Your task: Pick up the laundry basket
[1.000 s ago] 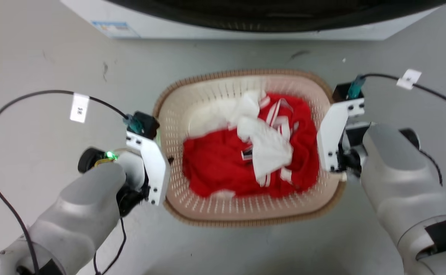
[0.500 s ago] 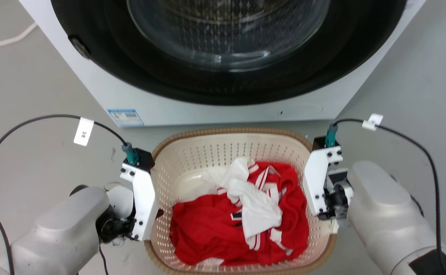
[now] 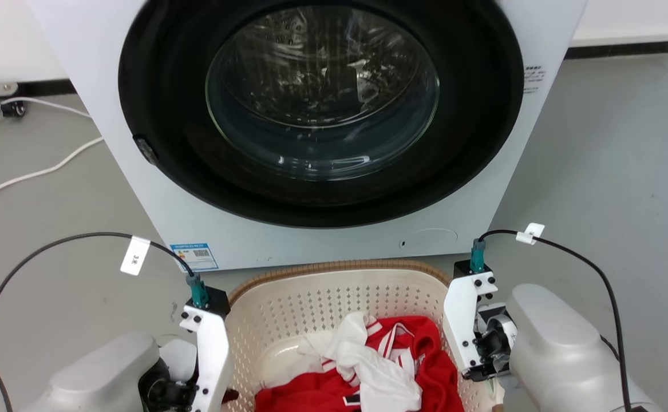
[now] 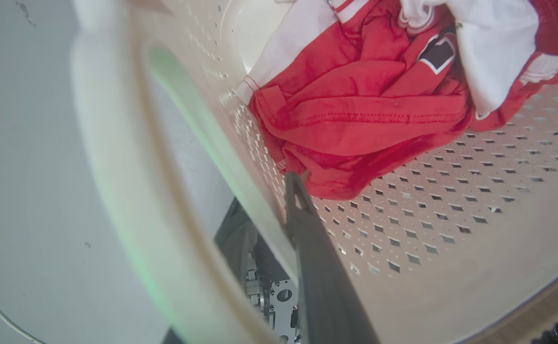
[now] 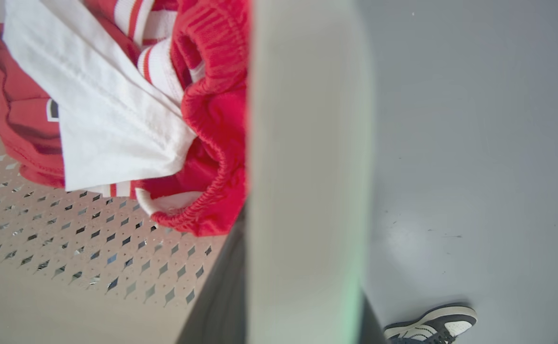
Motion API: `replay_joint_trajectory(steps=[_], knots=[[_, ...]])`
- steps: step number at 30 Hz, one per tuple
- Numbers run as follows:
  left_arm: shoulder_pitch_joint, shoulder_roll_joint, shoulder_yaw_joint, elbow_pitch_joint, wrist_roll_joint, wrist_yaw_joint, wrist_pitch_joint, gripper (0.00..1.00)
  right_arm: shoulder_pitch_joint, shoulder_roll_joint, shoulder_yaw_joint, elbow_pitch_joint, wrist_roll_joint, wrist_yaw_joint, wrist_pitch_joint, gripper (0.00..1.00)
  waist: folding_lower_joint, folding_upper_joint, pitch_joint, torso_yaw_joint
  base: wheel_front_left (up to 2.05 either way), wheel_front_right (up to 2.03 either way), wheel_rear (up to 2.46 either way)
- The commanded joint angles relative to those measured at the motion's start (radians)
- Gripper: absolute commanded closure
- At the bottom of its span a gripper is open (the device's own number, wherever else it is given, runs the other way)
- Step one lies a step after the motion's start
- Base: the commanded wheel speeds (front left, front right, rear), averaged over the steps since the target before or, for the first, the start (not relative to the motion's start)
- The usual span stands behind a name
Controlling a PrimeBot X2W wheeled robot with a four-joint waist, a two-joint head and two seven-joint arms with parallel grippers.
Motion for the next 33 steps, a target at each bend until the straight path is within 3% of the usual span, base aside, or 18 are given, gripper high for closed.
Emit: replay_joint_trajectory(steps=[1,33], knots=[[0.020,0.034,-0.007,0.012,0.008,-0.004,0.024,1.00,0.013,-0.032,0.020,-0.004,-0.009,0.014,0.009,1.00,0.0001,-0.0001,-0.014,-0.003,0.00,0.00,0.00],[0.031,0.018,-0.007,0.049,-0.014,-0.004,0.044,1.00,-0.016,-0.032,0.075,0.032,0.081,0.014,-0.006,1.00,0.0001,-0.0001,-0.032,0.000,0.00,0.00,0.00]])
